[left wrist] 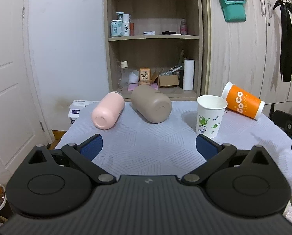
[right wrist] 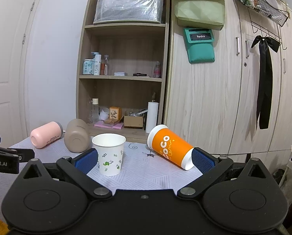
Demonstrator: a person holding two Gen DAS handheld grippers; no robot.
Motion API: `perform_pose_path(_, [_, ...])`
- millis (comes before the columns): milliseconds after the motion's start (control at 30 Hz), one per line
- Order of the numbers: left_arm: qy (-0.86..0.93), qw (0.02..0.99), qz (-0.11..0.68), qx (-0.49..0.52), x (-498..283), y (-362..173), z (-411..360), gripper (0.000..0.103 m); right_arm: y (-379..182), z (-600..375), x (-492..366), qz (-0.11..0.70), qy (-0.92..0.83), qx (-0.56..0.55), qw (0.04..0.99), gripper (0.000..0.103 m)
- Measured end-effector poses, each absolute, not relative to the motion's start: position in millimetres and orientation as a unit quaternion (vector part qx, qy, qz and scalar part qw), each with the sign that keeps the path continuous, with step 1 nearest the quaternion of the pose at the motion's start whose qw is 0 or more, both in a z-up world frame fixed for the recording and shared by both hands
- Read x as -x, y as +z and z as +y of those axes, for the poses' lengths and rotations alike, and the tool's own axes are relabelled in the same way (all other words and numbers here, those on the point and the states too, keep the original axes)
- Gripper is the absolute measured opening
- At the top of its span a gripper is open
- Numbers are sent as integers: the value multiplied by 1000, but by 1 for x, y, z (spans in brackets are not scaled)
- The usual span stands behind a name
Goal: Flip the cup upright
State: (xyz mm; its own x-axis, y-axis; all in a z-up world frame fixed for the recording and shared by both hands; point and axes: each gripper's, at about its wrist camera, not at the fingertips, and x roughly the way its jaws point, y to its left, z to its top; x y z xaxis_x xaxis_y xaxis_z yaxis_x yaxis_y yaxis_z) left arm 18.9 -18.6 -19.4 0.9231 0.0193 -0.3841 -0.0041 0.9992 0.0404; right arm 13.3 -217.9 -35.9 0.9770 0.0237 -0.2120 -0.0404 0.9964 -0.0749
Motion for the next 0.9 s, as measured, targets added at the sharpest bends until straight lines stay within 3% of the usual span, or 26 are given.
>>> perform_pose_path(900, [39,983,178,-7,-18,-20,-15,103,-42,-214,-11,116,18,36,992,103])
